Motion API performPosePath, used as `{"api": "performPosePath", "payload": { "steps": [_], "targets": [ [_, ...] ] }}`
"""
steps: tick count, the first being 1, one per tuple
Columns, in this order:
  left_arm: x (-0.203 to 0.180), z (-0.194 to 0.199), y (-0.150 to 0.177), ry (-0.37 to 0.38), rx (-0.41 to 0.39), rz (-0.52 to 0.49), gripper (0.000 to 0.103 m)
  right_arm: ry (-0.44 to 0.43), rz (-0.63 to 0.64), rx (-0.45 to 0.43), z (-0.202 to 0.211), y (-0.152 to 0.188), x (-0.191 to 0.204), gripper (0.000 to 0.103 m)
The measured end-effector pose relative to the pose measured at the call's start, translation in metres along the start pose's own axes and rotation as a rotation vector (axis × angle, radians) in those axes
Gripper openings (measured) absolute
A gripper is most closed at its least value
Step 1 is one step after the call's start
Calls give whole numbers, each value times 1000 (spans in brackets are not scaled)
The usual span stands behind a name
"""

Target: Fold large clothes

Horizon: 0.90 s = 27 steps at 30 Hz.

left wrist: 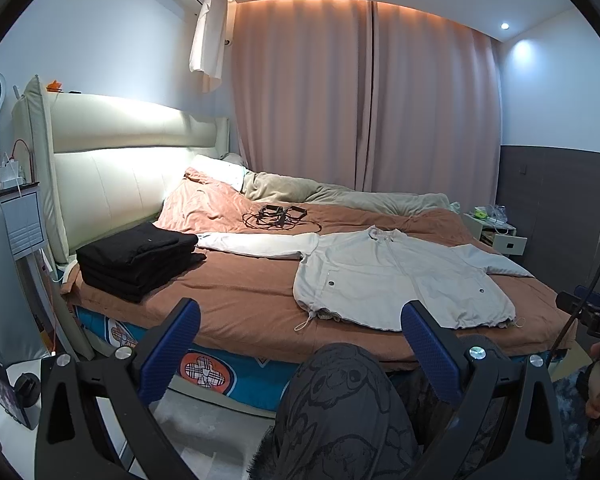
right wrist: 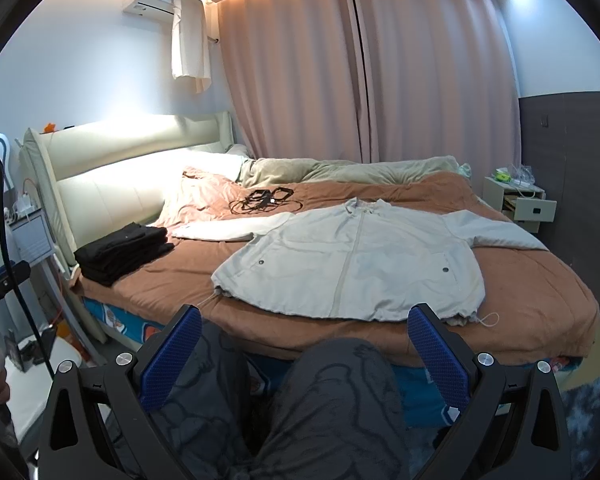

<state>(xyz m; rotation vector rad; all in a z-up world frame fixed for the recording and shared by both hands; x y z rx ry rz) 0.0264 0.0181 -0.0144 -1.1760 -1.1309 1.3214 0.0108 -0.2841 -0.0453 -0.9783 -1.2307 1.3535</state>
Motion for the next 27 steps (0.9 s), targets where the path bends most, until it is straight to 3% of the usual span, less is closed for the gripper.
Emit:
{"api": "performPosePath", "payload": {
  "steps": [14,27],
  "targets": [
    [9,-56,7,-32,45,39,103,-15,7,30,-47,-7,-3,103],
    [20,-157,-1,-68,119,53,103,-48,-22,90,-155,-24,-15,103]
  ]
}}
Point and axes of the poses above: each gripper's, at about its wrist camera, not at the fingertips, and z roughly against the way its jaws point, x to its left, y to its underside, the point moved 3 cm from there along -z, roughly the way its jaws point, and after that the axes turned 12 degrees about -x, right-handed, at the moved point
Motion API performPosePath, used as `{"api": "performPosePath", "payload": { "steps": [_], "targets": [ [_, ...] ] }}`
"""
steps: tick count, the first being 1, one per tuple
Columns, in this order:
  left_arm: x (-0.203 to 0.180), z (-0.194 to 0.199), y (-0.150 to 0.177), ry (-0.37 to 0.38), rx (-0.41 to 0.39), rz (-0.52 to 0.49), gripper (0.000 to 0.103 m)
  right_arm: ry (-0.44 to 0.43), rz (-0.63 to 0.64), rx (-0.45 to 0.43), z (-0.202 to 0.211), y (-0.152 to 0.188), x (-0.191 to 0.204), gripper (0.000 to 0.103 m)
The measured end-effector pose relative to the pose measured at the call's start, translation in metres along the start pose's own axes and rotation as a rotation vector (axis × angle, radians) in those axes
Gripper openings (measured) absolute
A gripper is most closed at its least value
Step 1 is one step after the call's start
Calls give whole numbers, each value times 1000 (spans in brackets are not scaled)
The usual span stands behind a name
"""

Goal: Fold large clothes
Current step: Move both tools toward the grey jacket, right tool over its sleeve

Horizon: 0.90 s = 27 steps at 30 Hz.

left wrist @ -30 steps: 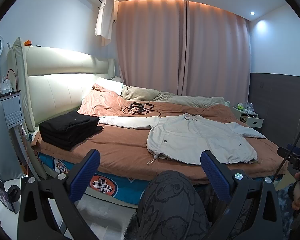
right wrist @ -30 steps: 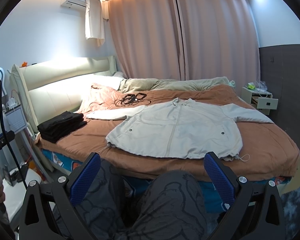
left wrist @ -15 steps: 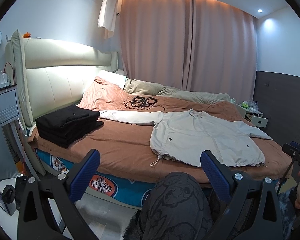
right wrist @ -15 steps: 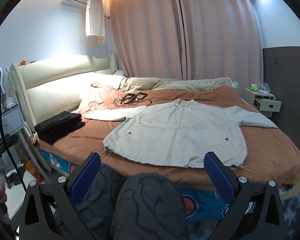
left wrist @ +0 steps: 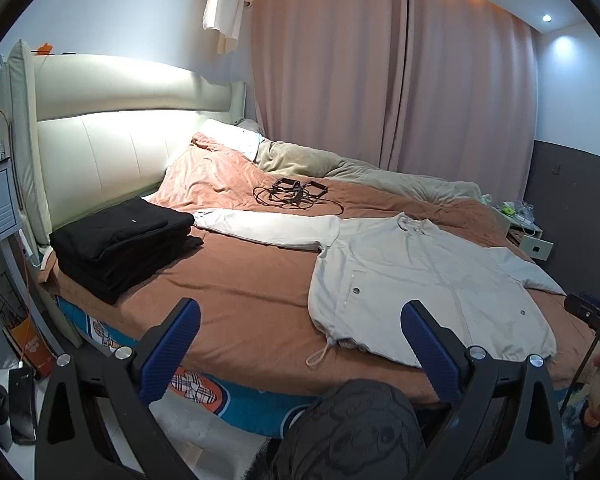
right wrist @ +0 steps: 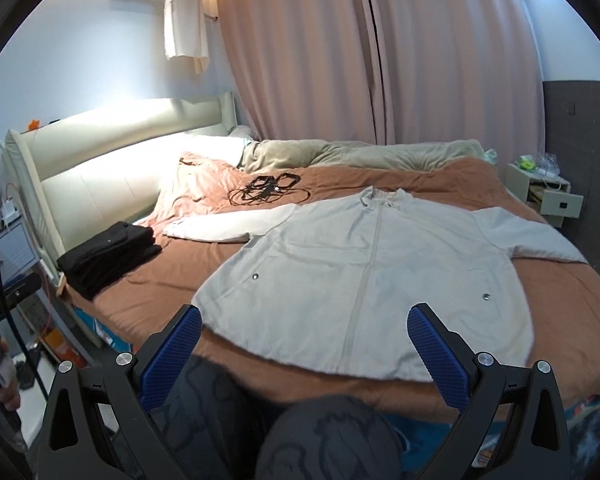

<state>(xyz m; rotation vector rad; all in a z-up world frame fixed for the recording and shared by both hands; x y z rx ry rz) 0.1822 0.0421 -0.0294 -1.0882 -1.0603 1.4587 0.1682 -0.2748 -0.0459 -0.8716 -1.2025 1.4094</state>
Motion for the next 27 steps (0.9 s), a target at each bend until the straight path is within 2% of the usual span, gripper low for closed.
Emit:
{"api": "performPosePath", "payload": {
  "steps": [11,18,23,27],
  "targets": [
    [30,-99,-23,-57,71,22,102,-5,-50,66,-108,-22,-6,100],
    [49,-161,-27,-113,119,41,101,-13,-112,96,-174,-33,-12,100],
    [58,-205,-30,-118,139,50,101,-32,-151,118,-221,-37,-9,92],
    [69,-239,-34,-124,162,73,95,-43,-181,147,-262,-36,-3,92]
  ]
}}
Point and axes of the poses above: each gripper's, at about its wrist camera, not at the fingertips, and z roughly against the way its jaws point, x to its left, y to its underside, the point moved 3 cm from there along -z, roughly the way its jaws point, and after that the axes turned 12 degrees about -x, right-handed, at the moved point
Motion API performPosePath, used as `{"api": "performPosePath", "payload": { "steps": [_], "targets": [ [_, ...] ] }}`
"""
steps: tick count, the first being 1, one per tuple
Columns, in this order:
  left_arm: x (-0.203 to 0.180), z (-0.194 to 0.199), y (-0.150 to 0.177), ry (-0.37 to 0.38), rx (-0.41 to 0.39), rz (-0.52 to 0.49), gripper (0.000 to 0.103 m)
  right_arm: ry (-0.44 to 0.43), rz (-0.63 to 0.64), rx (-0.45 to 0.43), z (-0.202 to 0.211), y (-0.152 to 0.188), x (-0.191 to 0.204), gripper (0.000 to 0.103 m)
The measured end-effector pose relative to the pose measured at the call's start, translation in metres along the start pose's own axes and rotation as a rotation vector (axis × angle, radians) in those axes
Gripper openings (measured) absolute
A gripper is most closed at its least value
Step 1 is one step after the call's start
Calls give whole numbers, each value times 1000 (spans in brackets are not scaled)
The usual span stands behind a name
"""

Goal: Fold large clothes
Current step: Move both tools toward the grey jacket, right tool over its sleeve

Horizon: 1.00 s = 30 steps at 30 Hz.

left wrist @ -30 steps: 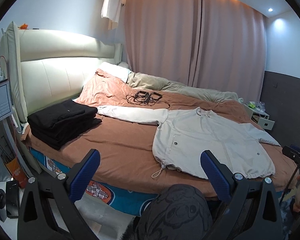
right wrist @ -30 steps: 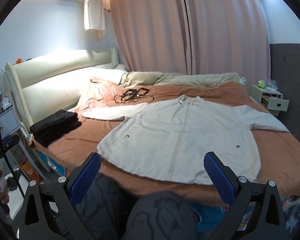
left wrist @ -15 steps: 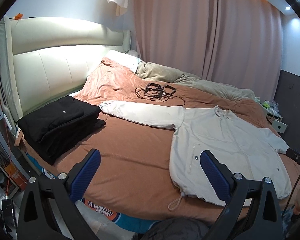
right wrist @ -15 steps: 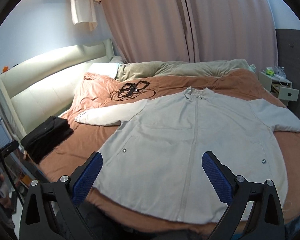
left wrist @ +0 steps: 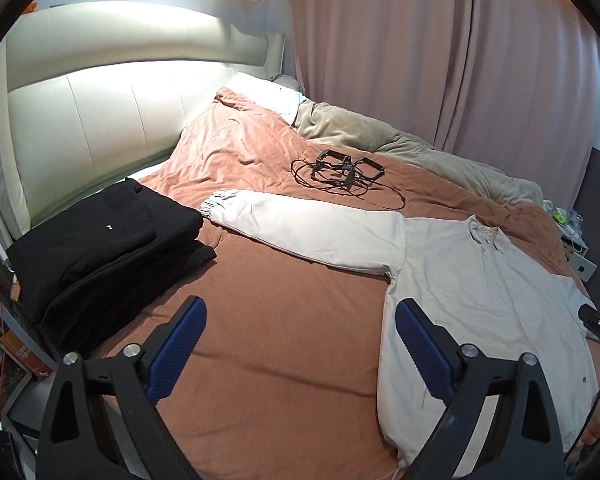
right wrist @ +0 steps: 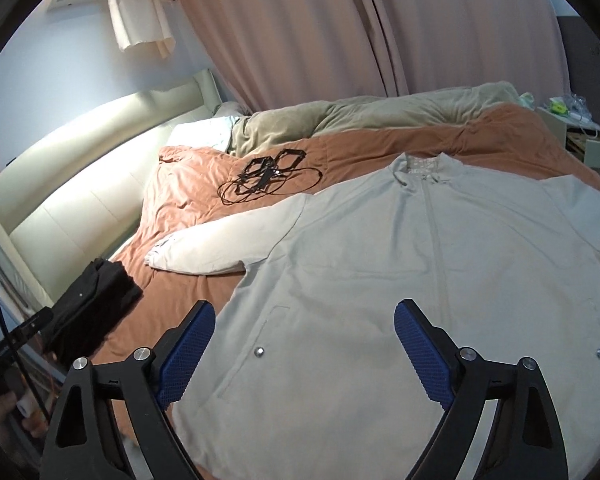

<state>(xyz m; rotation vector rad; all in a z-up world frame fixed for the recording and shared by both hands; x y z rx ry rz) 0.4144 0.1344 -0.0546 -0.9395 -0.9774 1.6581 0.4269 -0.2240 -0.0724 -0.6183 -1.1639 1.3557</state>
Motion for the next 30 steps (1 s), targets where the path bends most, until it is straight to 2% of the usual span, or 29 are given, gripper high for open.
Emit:
{"api": "performPosePath", "payload": {
  "steps": [3,7,10,13,17,19,23,25,30],
  "targets": [
    [5,-24,-9,-9,7,13,93,-7,-28,20,-25,-1,2,91],
    [10,-57,-19,-10,17,18,85,-8,-60,67,-66,0,6,80],
    [14,-84,-23,-12,31,23,84,-13,-81,94,-97,2,7,78],
    [18,-116,-24,-15,65,36,77,-23,-110,123,-126,5,7,72],
    [24,-158,-26,-21,101,47,76,-29,-138,171,-162,14,6,63],
    [28,-173,-26,-26,112,58,70,-29,-134,192,-176,18,6,58],
    [28,-213,-27,-39,141,59,69,-36,-135,216,-199,18,10,48],
    [28,-233,-27,-41,163,51,64,-41,-146,225,-212,16,10,44],
    [35,-284,-22,-93,231,54,63,-50,-189,256,-246,15,10,34]
  ]
}}
Point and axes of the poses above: each gripper's, at about its wrist camera, not at the fingertips, and z roughly against the way its jaws point, x to its left, y to its underside, the point moved 3 cm from there along -z, roughly the way its jaws point, and after that the axes turned 12 degrees about -x, right-handed, at the moved point
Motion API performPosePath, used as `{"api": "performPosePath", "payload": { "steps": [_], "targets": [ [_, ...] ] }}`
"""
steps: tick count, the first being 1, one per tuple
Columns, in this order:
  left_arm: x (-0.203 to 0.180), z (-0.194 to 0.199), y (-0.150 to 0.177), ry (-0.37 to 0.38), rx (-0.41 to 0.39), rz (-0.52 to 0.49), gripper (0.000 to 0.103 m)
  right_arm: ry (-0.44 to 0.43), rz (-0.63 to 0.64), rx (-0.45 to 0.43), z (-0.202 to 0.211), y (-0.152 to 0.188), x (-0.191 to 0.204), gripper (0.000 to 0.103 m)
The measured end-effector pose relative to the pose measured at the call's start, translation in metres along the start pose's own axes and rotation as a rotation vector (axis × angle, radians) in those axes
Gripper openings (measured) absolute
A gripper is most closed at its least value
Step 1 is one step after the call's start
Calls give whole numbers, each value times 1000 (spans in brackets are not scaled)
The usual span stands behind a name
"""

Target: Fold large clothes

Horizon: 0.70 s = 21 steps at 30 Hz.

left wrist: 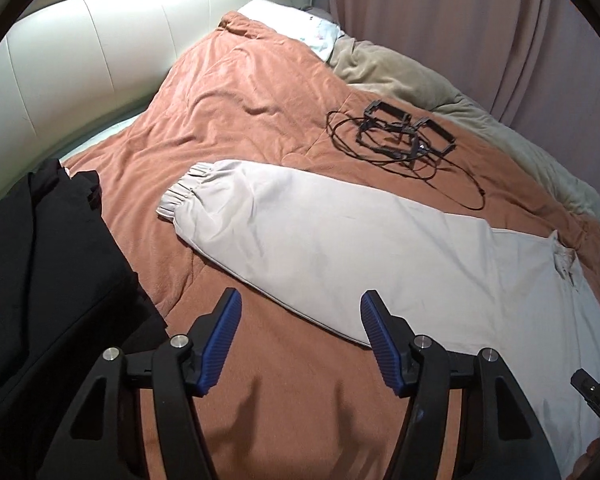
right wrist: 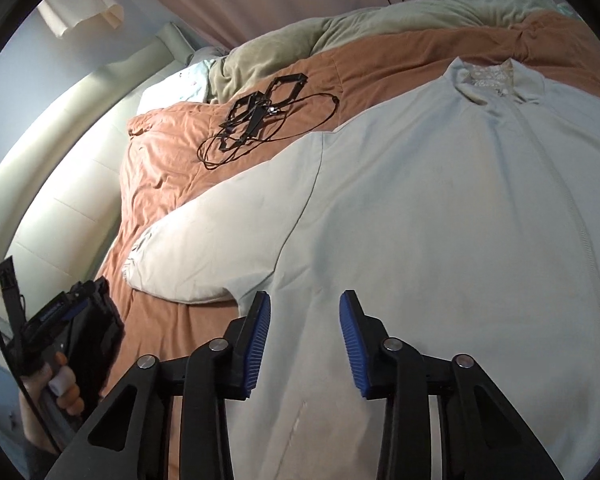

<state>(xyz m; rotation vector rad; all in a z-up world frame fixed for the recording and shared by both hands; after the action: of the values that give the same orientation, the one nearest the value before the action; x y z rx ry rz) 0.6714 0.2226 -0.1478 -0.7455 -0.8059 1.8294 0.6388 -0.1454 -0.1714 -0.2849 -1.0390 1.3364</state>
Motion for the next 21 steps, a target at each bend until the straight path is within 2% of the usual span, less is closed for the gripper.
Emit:
{"api": "performPosePath", "payload": {
  "steps": [3,8,11,15,18,19,20,21],
  "targets": [
    [4,-29,3,-27,47,20,63,-5,-5,18,-18,-4,0,32],
    [7,-70,13,-83,102,26,63,-9,-24,58,-45,-6,-3,23],
    [7,-94,20,-99,149,37,63,-5,-38,74,-56,-7,-7,23],
    [10,-123,29,-171,200,28,63,5,-54,95,-66,-5,-17,23],
    [15,-135,26,-197,168,38,63,14,-73,113,-69,-2,-24,23],
    [16,-137,24,-207,159,36,61,11,-83,116,-70,-1,-26,23],
    [17,-138,21,-214,149,36,54,6,-88,118,-71,0,-26,23],
    [17,-138,18,-213,143,36,38,-3,-89,121,-72,0,-25,23]
  ]
}}
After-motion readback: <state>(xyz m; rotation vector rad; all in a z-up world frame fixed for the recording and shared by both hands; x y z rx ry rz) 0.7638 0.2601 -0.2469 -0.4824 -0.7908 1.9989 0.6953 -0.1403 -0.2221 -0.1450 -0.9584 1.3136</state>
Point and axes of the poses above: each gripper's, at about its wrist camera, not at the fingertips, and z roughly against the way its jaws point, x to its left, y to its underside, the point moved 3 cm from there along -z, roughly the way its jaws point, and after that the axes turned 12 degrees about -x, right-handed, at the moved point
